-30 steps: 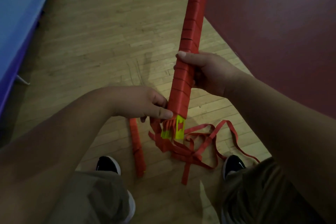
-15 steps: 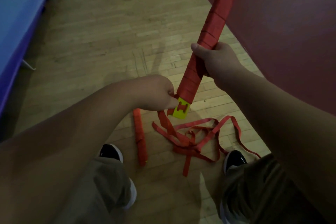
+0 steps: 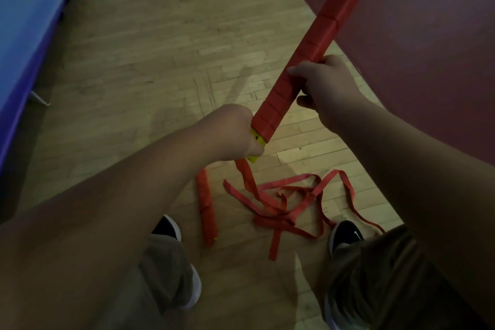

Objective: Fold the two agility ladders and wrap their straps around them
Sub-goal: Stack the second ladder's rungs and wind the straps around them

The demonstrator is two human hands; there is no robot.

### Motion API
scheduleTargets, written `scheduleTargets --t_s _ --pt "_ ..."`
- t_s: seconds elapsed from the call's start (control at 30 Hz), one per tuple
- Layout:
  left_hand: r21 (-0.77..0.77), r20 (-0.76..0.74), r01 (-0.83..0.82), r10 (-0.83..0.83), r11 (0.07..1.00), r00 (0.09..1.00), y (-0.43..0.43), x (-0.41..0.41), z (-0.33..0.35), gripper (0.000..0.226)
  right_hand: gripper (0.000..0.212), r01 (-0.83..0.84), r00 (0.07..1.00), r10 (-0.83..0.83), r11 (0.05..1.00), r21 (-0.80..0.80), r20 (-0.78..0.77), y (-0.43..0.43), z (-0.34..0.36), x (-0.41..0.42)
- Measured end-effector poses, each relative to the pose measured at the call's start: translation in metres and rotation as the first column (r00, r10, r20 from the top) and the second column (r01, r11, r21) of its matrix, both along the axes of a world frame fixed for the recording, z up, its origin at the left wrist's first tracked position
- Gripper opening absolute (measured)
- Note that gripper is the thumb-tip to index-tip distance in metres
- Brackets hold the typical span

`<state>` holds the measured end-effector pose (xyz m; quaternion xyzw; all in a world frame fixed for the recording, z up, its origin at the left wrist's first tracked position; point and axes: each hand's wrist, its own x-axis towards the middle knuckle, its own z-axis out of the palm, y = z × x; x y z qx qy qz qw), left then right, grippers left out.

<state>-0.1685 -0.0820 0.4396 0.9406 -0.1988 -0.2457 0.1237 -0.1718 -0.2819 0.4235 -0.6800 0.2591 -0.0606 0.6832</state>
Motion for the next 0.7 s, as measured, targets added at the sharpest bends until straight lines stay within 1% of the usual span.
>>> scheduleTargets --t_s 0.07,0.17,0.23,0.3,0.4,0.47,0.53,0.6,0.7 --pt "-0.131 -0.114 0.008 -0.023 0.991 0.993 0.011 0.007 0.006 0.021 0.041 -0.014 1.000 0.010 0.990 0.138 0.029 -0.008 0.005 0.000" --pt "-0.272 -0.295 0.048 -0.130 0.961 0.947 0.027 0.016 0.010 0.022 0.024 -0.111 0.991 0.083 0.945 0.307 0.102 -0.016 0.008 -0.004" --pt "-0.371 -0.387 0.051 -0.204 0.927 0.899 0.034 0.020 0.010 0.025 0.030 -0.234 0.970 0.193 0.903 0.360 0.145 -0.016 0.009 -0.009" --pt "-0.455 -0.455 0.040 -0.271 0.889 0.848 0.038 0.020 0.008 0.031 0.031 -0.380 0.924 0.321 0.834 0.399 0.210 -0.017 0.012 -0.013" --pt "-0.548 -0.539 0.023 -0.374 0.836 0.755 0.040 0.018 0.006 0.041 0.034 -0.524 0.851 0.437 0.734 0.432 0.291 -0.021 0.016 -0.014" --pt "-0.584 -0.591 -0.034 -0.396 0.811 0.703 0.041 0.019 0.005 0.041 0.035 -0.574 0.818 0.484 0.713 0.402 0.310 -0.023 0.017 -0.011" --pt "-0.590 -0.600 -0.034 -0.410 0.807 0.687 0.041 0.021 0.004 0.043 0.032 -0.597 0.802 0.515 0.718 0.358 0.304 -0.021 0.016 -0.009" --pt "-0.568 -0.577 0.034 -0.427 0.822 0.696 0.040 0.022 0.006 0.045 0.035 -0.586 0.810 0.521 0.737 0.335 0.270 -0.016 0.015 -0.010" --pt "-0.467 -0.546 0.134 -0.404 0.874 0.733 0.037 0.022 0.011 0.044 0.039 -0.522 0.853 0.493 0.804 0.286 0.171 -0.010 0.015 -0.014"
